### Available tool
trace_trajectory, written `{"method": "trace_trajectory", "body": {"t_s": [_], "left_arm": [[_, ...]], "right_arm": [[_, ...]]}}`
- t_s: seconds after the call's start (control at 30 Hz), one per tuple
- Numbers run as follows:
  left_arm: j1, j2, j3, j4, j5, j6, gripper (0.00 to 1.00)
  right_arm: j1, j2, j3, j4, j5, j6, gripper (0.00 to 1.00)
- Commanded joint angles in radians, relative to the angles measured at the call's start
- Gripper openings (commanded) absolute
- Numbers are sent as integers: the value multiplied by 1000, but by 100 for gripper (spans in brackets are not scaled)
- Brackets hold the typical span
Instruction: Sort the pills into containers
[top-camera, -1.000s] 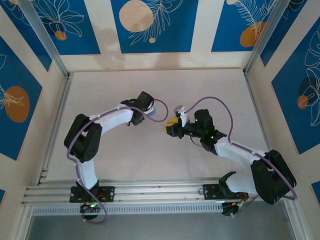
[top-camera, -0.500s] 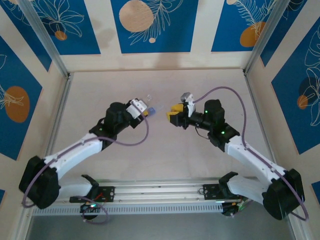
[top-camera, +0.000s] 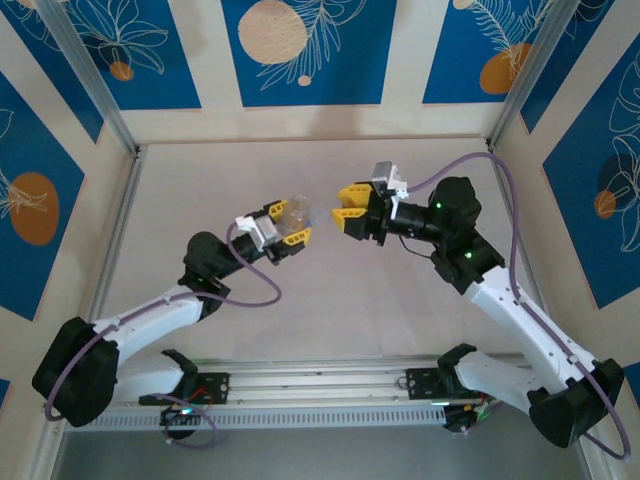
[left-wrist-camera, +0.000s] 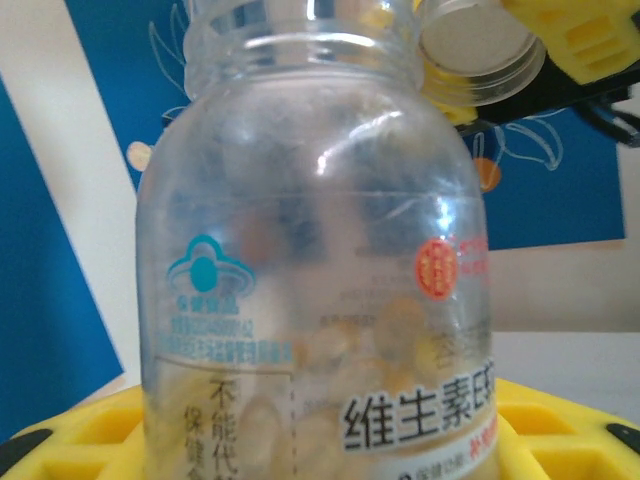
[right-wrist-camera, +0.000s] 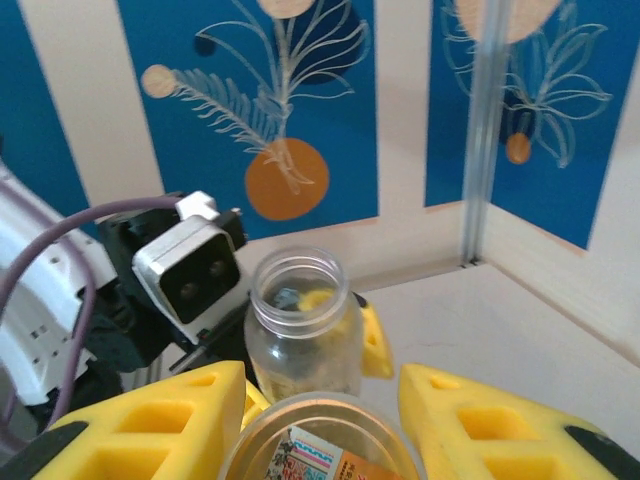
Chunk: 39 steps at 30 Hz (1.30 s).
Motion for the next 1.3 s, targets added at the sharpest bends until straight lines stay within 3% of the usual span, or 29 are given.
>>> {"method": "trace_trajectory", "body": {"t_s": [0.0,0.27,0.43,0.53,0.77,1.27], "left_arm": [[-14,2,-13,92,88,-64,0],[-49,5,-40,80,186,-56,0],[-63,16,-38,89,233,-56,0],[-69,13,-30,85,275,-59,0],[-85,22,-13,80,350,-71,0],[-94,21,78,-65,434,-49,0]], "right_arm": [[29,27,15,38,-106,-110,0],[102,49,-4,83,-159,-319,0],[134,72,44,-51,-213,-445,0],[136,90,75,-139,-225,-484,0],[135,96,63,-140,-230,-499,0],[136,180,212,-534,-388,-691,0]]}}
